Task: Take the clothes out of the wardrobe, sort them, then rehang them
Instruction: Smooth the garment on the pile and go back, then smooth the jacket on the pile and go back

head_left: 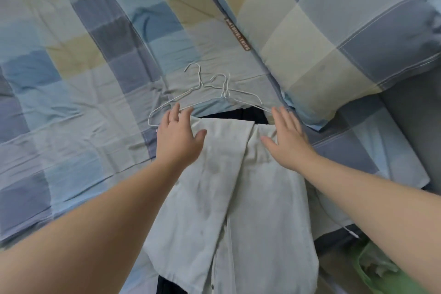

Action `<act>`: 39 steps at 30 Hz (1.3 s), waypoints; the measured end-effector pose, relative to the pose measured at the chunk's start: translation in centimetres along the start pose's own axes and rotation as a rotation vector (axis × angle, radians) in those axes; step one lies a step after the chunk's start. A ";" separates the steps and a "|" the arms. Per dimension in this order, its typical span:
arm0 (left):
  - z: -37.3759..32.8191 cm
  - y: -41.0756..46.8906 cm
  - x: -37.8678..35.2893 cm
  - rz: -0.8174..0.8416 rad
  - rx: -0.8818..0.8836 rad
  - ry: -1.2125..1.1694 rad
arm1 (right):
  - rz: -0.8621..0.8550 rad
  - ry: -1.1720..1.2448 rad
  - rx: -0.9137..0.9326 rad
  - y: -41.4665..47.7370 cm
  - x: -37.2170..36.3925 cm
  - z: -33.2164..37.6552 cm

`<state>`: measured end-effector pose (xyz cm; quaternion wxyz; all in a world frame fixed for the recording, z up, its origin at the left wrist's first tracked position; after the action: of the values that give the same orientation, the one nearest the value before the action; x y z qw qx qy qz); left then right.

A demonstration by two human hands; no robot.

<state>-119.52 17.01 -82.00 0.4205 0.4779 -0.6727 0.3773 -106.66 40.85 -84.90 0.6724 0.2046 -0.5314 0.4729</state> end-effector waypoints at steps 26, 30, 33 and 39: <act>-9.8 -22.1 32.1 0.098 -0.630 0.013 | -0.152 -0.165 -0.071 -36.4 26.9 14.0; -14.2 -24.7 34.7 0.072 -0.803 -0.022 | -0.282 -0.169 -0.160 -42.1 30.9 13.6; -18.0 -27.6 36.0 0.075 -0.922 -0.073 | -0.369 -0.174 -0.248 -46.5 33.6 12.7; -25.8 -35.7 36.9 0.089 -1.183 -0.144 | -0.535 -0.179 -0.427 -56.3 38.0 10.3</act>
<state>-86.97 19.27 -34.76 0.5524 0.1582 -0.8148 -0.0775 -64.44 22.37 -33.97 0.7508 0.2319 -0.6028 0.1383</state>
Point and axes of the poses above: each hand's wrist, its own y-axis towards the middle knuckle, its own x-axis out of the back of the hand, z = x × y, the point moved 7 cm from there along y, towards the middle knuckle, and after that the axes turned 15 degrees about -z, right-handed, at the moved point
